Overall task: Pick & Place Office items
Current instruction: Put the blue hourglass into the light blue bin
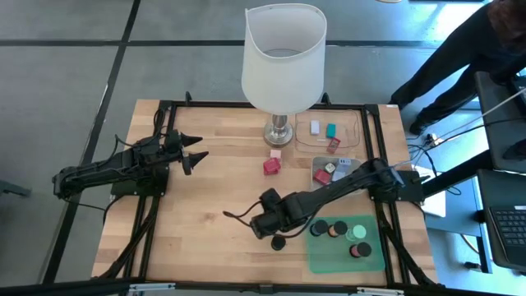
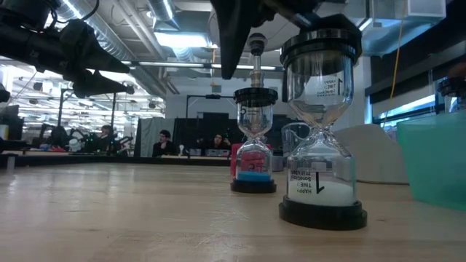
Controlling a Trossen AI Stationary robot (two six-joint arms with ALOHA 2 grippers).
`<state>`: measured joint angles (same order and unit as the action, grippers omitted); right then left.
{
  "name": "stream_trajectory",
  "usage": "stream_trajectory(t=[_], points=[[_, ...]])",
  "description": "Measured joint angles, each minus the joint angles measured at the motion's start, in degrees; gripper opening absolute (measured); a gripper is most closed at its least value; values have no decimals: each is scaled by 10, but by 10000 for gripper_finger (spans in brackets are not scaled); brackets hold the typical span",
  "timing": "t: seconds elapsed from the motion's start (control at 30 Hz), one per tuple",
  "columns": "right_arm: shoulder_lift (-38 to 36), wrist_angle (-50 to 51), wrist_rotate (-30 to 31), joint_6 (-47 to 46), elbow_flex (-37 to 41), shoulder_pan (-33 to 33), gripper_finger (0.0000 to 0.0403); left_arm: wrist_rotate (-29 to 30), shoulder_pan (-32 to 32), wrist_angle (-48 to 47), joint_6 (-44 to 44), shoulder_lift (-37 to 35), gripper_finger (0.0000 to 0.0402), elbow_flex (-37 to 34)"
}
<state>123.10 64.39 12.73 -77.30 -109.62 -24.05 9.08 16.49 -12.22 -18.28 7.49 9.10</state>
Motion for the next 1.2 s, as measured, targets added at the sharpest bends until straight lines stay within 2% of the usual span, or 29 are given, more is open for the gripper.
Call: stream_trajectory(t=[0.37,0.67,0.83,1.13,1.2], points=[[21,-6,49,16,2,2,375,0,0,0,0,0,347,0],[43,-24,50,30,3,3,362,0,0,0,0,0,347,0],[47,-24,50,20,3,3,325,0,0,0,0,0,347,0],[48,-22,84,-15,3,4,217,0,0,0,0,0,347,0],[48,-22,90,-17,3,4,208,0,0,0,0,0,347,0]])
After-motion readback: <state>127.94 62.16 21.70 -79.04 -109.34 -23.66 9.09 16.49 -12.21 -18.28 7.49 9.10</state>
